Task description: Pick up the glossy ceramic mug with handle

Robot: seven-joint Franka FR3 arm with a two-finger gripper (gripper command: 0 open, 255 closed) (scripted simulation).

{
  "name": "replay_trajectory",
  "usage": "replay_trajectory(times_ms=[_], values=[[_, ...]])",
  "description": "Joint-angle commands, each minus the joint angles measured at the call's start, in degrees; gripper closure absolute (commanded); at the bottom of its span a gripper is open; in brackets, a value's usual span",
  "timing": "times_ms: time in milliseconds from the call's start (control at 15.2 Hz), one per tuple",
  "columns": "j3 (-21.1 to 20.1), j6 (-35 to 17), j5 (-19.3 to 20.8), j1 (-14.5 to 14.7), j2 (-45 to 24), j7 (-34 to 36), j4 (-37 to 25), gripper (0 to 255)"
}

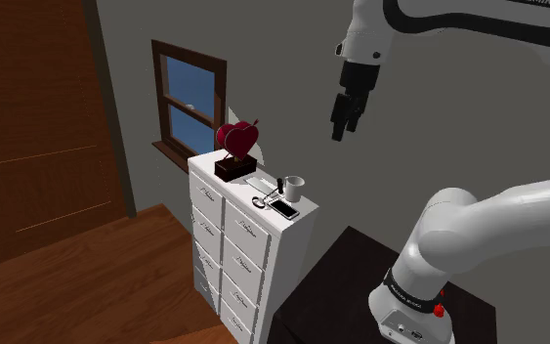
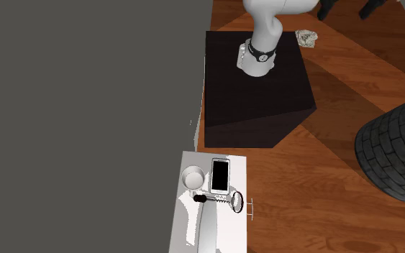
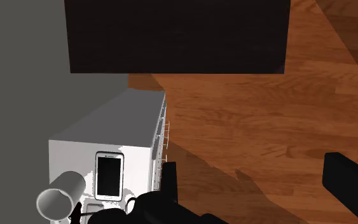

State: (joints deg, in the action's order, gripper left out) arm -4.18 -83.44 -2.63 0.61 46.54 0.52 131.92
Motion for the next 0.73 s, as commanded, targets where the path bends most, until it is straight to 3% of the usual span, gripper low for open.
replay_trajectory(times_ms=[0, 660], values=[[0.0, 0.0, 0.0, 0.0, 0.0, 0.0, 0.0, 0], [5.49, -17.92, 4.8, -2.87, -9.2, -6.21, 8.52, 0]])
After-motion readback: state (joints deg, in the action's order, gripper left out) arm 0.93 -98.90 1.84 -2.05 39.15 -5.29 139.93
